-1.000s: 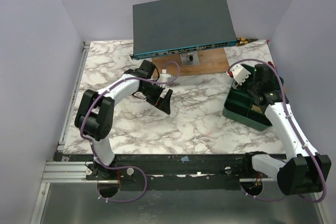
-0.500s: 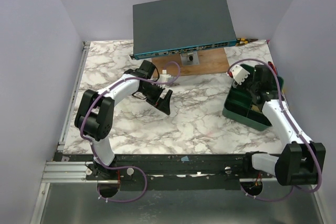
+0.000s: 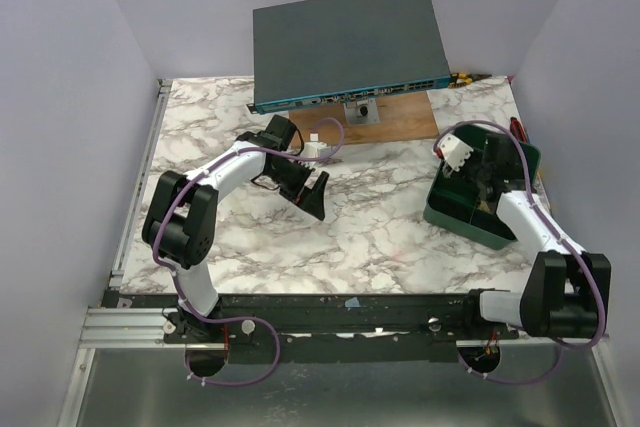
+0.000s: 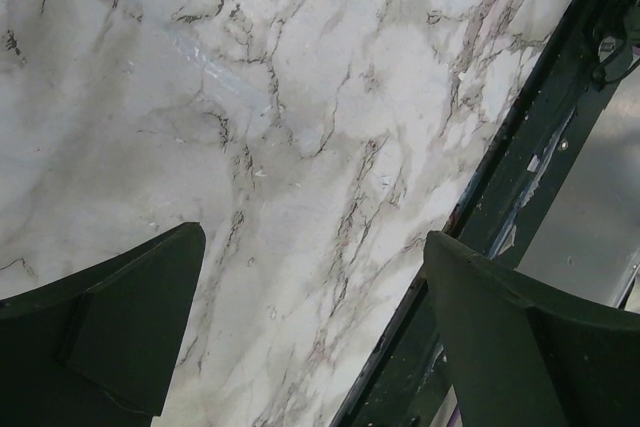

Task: Roll the underwear
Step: Place the underwear in the storage box.

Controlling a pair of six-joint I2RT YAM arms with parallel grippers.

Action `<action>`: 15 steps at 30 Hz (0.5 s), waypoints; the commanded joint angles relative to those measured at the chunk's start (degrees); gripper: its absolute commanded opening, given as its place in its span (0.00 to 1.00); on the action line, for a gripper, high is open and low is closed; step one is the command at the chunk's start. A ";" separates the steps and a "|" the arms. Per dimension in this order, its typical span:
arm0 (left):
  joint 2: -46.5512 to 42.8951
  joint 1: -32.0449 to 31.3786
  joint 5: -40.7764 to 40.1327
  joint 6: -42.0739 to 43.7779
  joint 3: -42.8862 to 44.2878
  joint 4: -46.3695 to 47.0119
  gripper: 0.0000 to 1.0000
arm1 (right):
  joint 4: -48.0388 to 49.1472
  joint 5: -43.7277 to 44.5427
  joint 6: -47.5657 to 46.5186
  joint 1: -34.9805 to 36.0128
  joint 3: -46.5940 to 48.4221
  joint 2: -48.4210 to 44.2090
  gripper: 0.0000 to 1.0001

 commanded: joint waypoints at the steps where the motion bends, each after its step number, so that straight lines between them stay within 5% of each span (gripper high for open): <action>1: -0.92 0.28 2.57 1.05 1.05 -0.61 0.99 | 6.17 -2.30 -2.67 -0.47 -1.82 1.97 0.01; 15: -0.82 0.28 2.88 1.06 0.92 -0.52 0.99 | 4.30 -5.80 -10.01 -3.14 -0.56 6.37 0.01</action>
